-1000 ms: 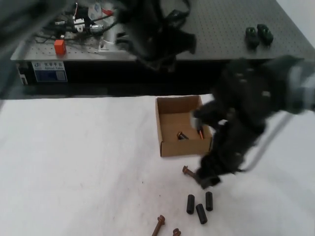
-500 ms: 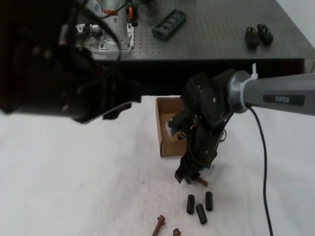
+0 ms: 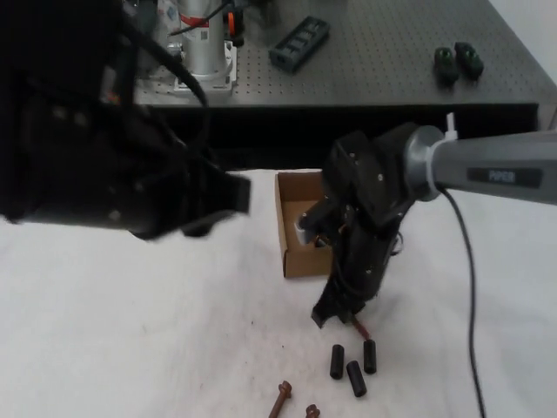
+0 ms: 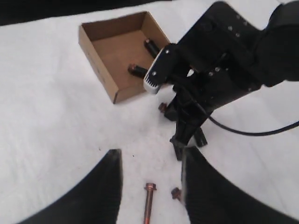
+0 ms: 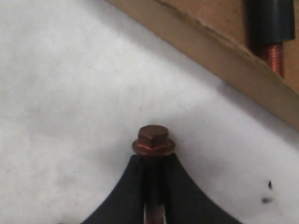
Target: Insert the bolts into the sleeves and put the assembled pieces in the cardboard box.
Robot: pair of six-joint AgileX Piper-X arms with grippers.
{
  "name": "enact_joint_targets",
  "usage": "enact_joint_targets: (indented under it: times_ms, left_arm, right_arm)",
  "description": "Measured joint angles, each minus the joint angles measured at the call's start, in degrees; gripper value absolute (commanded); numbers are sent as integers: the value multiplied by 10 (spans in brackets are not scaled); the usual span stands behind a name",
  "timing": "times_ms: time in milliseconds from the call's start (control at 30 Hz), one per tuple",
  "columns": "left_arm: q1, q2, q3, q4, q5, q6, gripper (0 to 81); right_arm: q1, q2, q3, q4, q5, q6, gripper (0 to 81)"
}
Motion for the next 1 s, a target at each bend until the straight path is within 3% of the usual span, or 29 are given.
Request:
enact_joint_targets:
  times_ms: [133,333,600,1000]
  left_arm:
    - [-9,105,-15,0,26,2,300]
    - [-64,255,-109,8,47,2,326]
    - [-99,362,-198,48,51,2,360]
    - [-115,468,-263,86,41,2,356]
  right_arm:
    - [-23,-124,64,-4,-7,44,24]
    - [-55,-277,147,-10,-8,90,24]
    - [-137,-542,273,34,-5,121,24]
    - [-160,-596,294,40,-5,135,24]
